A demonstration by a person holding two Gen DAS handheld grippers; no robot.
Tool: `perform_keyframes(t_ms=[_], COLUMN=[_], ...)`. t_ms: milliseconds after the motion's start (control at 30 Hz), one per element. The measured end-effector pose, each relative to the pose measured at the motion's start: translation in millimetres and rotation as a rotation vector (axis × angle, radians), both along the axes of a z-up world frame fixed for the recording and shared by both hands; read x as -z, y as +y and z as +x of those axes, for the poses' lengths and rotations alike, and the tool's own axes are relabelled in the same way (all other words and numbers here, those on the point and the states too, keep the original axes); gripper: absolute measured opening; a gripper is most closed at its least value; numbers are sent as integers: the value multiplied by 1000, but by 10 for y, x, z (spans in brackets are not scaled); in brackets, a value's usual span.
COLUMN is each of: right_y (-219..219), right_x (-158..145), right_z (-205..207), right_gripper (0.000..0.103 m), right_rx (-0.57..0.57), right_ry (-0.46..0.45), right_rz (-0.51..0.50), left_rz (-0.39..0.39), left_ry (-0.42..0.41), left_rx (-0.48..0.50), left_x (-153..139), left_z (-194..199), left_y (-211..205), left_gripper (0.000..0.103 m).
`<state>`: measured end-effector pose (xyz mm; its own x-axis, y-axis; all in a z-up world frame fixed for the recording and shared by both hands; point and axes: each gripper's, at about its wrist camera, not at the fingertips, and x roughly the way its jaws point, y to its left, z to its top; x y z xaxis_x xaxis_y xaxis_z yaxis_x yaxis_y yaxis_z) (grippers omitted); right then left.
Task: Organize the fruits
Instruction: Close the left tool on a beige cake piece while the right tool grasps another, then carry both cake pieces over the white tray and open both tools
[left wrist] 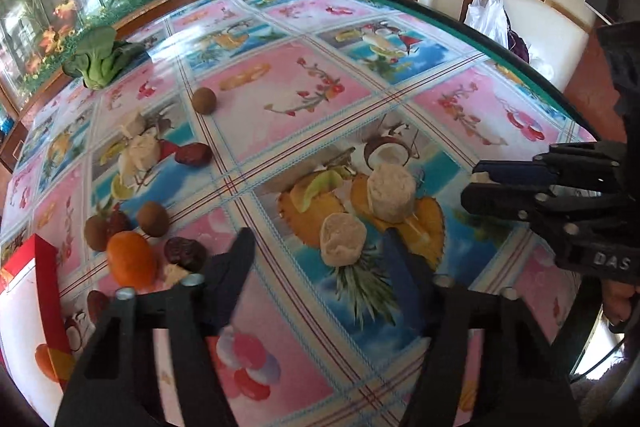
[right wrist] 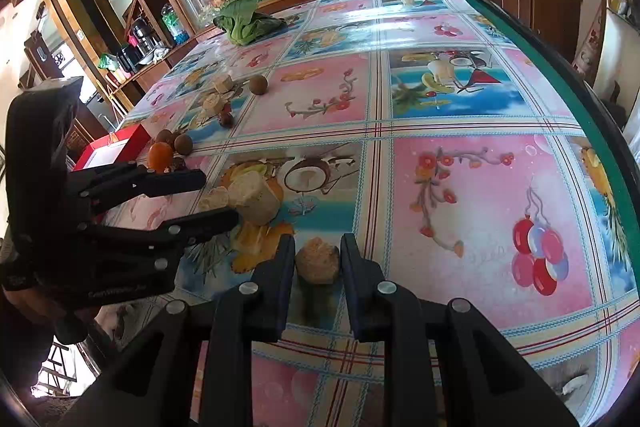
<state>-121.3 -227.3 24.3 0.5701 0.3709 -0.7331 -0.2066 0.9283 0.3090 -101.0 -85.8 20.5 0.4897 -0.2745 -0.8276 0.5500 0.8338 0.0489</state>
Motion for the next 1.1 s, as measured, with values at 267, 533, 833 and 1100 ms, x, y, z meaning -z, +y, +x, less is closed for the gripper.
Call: perform_keyframes(t_ms=[267, 533, 833, 1100], right_y=[23, 163, 653, 1549], right_x=[4, -46, -392, -629], right_z=[-4, -99, -208, -109], right_gripper=[22, 22, 22, 22], right_rx=[-4, 7, -80, -255], right_ry=[-4, -32, -109, -142], right_rz=[-16, -71, -61, -35], left_rz=[-31, -78, -69, -18], left_ry=[27, -1, -201, -340], left_rx=[1, -82, -281, -496], left_x=[-1, -129, -606, -877], left_z=[42, -99, -493, -728], left_y=[-44, 169, 848, 1651], left_gripper=[25, 25, 25, 26])
